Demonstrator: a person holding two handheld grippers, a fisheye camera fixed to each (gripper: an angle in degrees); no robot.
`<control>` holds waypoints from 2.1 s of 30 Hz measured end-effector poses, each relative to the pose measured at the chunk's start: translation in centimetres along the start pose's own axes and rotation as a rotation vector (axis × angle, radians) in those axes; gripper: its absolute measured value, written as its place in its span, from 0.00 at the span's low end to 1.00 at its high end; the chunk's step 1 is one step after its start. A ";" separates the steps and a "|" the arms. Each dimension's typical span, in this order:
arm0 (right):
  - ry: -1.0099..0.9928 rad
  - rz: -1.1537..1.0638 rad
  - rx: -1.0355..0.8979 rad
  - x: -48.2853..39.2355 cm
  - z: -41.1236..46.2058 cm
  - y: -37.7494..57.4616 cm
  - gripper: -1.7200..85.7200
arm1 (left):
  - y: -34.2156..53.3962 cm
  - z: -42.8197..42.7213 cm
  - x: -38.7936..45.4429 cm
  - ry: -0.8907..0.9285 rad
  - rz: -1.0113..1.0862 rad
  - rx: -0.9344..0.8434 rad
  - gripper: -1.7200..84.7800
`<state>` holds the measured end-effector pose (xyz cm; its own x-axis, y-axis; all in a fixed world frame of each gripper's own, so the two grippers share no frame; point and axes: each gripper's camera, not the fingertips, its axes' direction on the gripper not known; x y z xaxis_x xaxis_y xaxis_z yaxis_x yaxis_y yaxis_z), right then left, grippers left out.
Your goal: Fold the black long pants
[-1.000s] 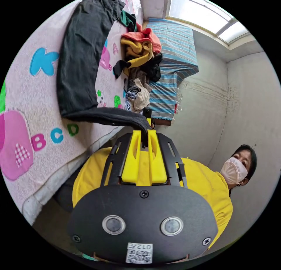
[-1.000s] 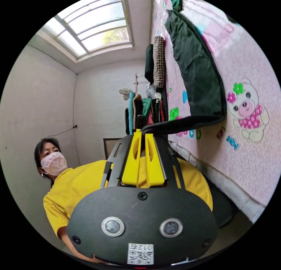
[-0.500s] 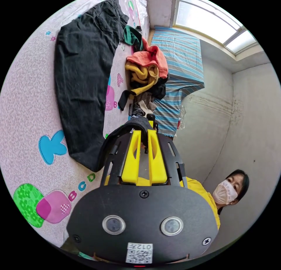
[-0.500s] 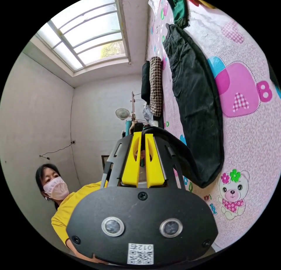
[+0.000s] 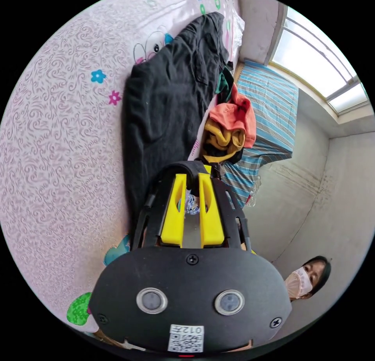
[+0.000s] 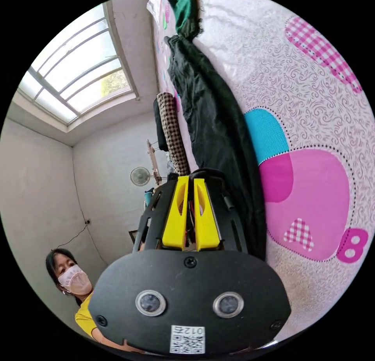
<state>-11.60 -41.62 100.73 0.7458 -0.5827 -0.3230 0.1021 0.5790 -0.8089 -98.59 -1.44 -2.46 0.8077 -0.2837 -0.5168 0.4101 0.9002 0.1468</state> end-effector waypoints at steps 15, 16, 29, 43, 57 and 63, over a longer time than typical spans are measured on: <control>0.373 -0.407 0.018 -0.7 0.1 14.6 0.08 | 17.8 6.0 2.6 -0.417 0.338 -0.005 0.11; 0.386 -0.432 0.016 -0.9 0.5 15.4 0.07 | 18.4 6.8 2.9 -0.439 0.362 -0.014 0.11; 0.807 -0.472 -0.237 1.3 12.6 12.0 0.02 | 12.5 12.4 -1.2 -0.427 0.134 -0.088 0.02; 0.838 -0.589 -0.326 3.1 15.0 16.1 0.02 | 15.3 16.2 0.5 -0.745 0.405 -0.164 0.02; 0.744 -0.647 -0.072 -4.0 14.3 6.8 0.03 | 6.0 16.8 4.8 -0.842 0.514 -0.041 0.02; 0.776 -0.586 0.012 -4.6 14.6 0.2 0.03 | -0.3 15.2 4.2 -0.836 0.461 0.032 0.02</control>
<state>-5.39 -30.48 109.26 -0.0665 -0.9919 -0.1086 0.3289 0.0810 -0.9409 -88.85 -7.91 8.12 0.9289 -0.0583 0.3656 -0.0232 0.9765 0.2145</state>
